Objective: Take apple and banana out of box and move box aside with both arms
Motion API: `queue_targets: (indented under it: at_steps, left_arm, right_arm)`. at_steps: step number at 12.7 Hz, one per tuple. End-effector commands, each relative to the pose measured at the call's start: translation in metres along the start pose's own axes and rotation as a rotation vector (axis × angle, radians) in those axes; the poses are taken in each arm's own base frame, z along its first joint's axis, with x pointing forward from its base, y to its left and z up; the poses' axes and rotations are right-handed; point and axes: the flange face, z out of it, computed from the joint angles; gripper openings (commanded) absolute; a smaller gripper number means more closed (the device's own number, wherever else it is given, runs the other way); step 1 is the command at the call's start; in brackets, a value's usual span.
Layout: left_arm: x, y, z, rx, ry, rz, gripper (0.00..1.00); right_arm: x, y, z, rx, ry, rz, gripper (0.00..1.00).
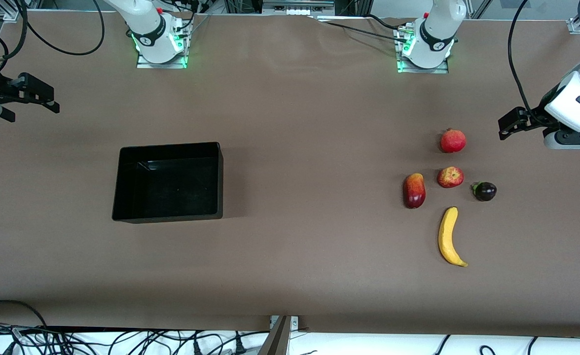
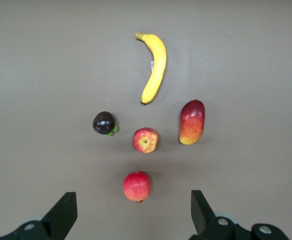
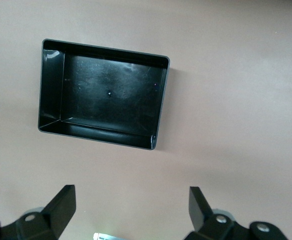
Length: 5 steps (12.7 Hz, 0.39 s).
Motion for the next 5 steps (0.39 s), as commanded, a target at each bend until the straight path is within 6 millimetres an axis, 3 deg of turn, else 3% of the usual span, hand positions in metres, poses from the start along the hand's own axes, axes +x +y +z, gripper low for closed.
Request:
queue_targets:
  at_steps: [1, 5]
  left_arm:
    - [-0.0030, -0.0028, -0.0023, -0.011, -0.008, 0.008, 1.00]
    - [-0.0026, -0.0036, -0.0014, -0.011, -0.010, 0.008, 1.00]
  right_arm:
    - [0.0011, -0.0025, -0.0032, -0.009, -0.023, 0.022, 1.00]
    - [0.0055, 0.0022, 0.0064, -0.008, -0.041, 0.032, 1.00]
